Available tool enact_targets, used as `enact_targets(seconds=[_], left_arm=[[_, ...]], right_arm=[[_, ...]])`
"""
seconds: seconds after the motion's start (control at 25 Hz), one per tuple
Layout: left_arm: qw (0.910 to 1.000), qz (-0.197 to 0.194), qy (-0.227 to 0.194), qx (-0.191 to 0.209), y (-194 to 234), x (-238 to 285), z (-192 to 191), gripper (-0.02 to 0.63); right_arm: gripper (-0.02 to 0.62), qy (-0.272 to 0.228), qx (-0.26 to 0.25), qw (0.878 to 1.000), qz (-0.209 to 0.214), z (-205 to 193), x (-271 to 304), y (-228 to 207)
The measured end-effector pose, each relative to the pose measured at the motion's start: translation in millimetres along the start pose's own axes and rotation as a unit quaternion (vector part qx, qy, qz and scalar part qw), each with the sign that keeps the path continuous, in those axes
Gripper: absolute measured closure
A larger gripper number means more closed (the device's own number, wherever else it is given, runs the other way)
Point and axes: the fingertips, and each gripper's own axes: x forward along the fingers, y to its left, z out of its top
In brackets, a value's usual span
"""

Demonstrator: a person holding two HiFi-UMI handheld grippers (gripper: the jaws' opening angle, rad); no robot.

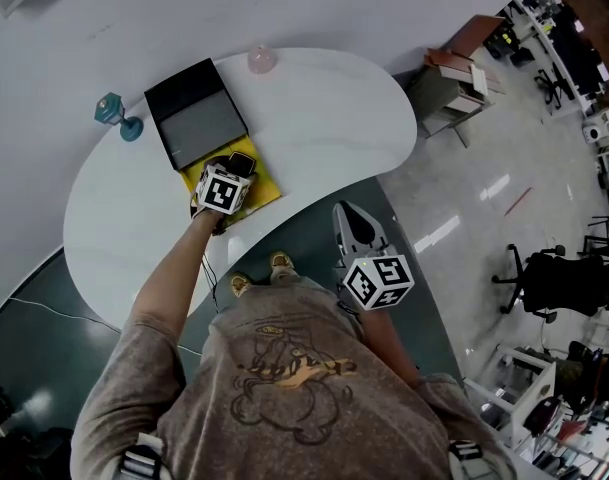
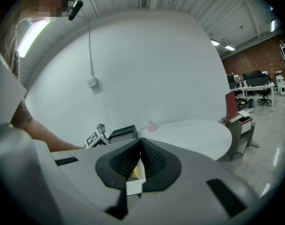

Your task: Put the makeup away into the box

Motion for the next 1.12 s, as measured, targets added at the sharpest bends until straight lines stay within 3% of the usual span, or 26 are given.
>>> enact_targets(seconds=[0.52, 0.88, 1.12], left_arm=[[0.9960, 0.003, -0.087, -0.019, 7, -67, 37, 0.262], [0.9832, 0.022, -0.176, -0.043, 14, -140, 56, 0.262], [0.9741, 0.038, -0.213, -0.066, 12, -188, 46, 0.262]], right_arm=[[0.591, 0.009, -0.012, 0.999, 0.037, 2, 24, 19], [0.591, 0.017, -0.029, 0.996, 0.084, 4, 50, 52], [0.591, 0.027, -0.039, 0.991, 0.122, 3, 67, 78]])
